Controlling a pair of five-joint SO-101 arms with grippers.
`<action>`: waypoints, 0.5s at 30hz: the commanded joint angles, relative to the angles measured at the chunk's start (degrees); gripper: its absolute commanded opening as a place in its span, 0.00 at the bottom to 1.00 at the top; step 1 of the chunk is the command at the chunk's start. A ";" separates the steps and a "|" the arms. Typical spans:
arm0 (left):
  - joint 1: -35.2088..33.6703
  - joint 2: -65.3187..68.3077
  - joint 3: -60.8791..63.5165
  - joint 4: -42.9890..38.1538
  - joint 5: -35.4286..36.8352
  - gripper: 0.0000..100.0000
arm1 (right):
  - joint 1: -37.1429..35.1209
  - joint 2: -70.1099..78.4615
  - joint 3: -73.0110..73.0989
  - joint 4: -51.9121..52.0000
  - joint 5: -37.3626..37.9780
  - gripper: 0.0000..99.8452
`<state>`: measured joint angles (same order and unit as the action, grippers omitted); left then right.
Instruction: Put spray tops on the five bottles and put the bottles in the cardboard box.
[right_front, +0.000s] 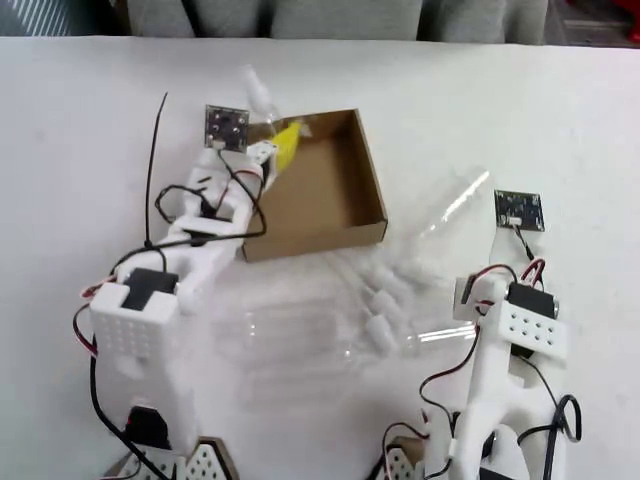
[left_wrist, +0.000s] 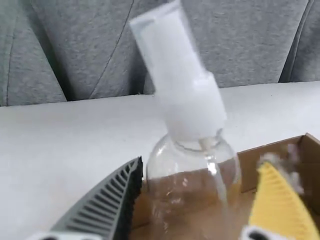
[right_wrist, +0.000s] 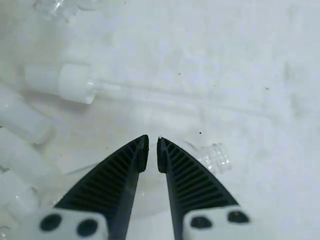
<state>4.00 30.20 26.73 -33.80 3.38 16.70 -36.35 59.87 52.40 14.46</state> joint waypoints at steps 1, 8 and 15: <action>-1.27 -1.45 -0.97 -1.41 -0.18 0.41 | -0.40 -0.92 -0.26 -0.75 0.53 0.02; -1.54 -1.45 -0.97 -1.41 -0.18 0.40 | -0.48 -1.01 0.79 -2.95 0.53 0.02; -1.45 -1.98 -0.79 -1.41 -0.44 0.39 | -0.48 -1.01 0.88 -3.12 0.53 0.02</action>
<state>3.30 30.20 26.73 -33.80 3.38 16.70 -36.35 61.01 50.29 14.46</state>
